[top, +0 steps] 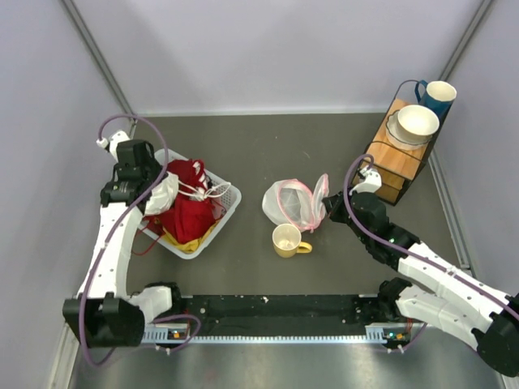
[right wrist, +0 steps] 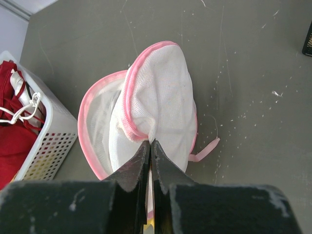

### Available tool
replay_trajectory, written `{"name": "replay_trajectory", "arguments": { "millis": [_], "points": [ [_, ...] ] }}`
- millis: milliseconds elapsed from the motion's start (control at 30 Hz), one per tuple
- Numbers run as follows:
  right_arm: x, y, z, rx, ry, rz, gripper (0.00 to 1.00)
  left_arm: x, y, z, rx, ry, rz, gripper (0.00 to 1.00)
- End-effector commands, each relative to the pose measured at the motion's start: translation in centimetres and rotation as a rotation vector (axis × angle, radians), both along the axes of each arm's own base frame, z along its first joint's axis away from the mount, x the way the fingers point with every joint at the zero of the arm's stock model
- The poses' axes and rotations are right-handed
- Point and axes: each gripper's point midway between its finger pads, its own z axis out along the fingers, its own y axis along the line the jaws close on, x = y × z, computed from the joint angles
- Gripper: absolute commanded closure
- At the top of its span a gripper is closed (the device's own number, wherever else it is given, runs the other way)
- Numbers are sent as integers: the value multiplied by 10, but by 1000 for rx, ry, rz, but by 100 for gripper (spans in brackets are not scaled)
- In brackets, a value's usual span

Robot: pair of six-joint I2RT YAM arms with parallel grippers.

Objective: Unzip the laundry bag and remove the bra

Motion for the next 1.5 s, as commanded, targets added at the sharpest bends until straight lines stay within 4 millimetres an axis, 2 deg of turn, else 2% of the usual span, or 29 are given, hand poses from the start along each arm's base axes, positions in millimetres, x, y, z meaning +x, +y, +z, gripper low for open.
{"name": "replay_trajectory", "arguments": {
  "millis": [0,133,200,267,333,367,433,500,533,600,667,700,733,767,800,833,900,967,1000,1033,1100,1133,1233,1300,1333,1367,1467],
  "points": [
    [8,6,28,54,-63,3,100,25,22,-42,-36,57,142,50],
    [7,6,30,61,-66,5,100,38,26,-79,-105,80,222,51],
    [7,6,33,63,-72,4,100,43,18,-107,-211,125,229,51],
    [7,3,37,56,-77,-3,100,44,-1,-127,-308,162,188,51],
    [5,-1,38,43,-76,-9,100,45,-4,-138,-325,183,174,51],
    [4,-1,42,44,-83,-8,100,47,-5,-136,-325,187,165,51],
    [3,-3,47,35,-92,-2,100,44,-4,-127,-312,190,159,51],
    [3,-3,60,30,-108,2,100,43,0,-98,-273,130,139,50],
    [3,-3,66,20,-120,13,100,38,2,-90,-259,126,143,49],
    [5,-2,85,26,-156,19,100,28,7,-60,-229,62,157,39],
    [7,-3,106,25,-198,16,100,22,10,-40,-180,22,133,35],
    [9,-2,110,19,-205,17,100,18,11,-25,-164,-17,121,30],
    [10,-2,114,7,-213,22,100,15,14,-17,-146,-32,122,28],
    [11,-1,128,17,-236,22,100,12,15,-7,-118,-46,105,26],
    [13,1,130,10,-235,25,100,9,16,5,-102,-75,99,23],
    [15,2,142,13,-257,28,100,8,15,12,-90,-90,84,22],
    [21,6,151,9,-275,29,100,4,13,31,-61,-126,43,20],
    [29,7,173,-7,-327,19,100,5,7,45,-58,-152,-4,19],
    [34,7,181,-16,-346,11,100,5,4,48,-60,-160,-21,19],
    [43,11,200,-34,-416,7,100,5,2,52,-60,-170,-30,19],
    [54,9,219,-34,-489,-21,100,4,2,55,-70,-179,-16,19],
    [62,15,231,-20,-523,-7,100,5,1,55,-78,-183,-19,19],
    [83,6,247,-27,-549,-52,100,8,-8,53,-102,-176,-65,19],
    [102,3,242,-55,-546,-86,100,9,-14,54,-116,-179,-92,19],
    [108,0,247,-58,-556,-104,100,10,-16,55,-119,-183,-105,19],
    [120,2,238,-74,-539,-103,100,10,-18,59,-123,-190,-120,19],
    [145,-6,234,-84,-514,-126,100,10,-25,62,-140,-197,-151,19]
  ]
}}
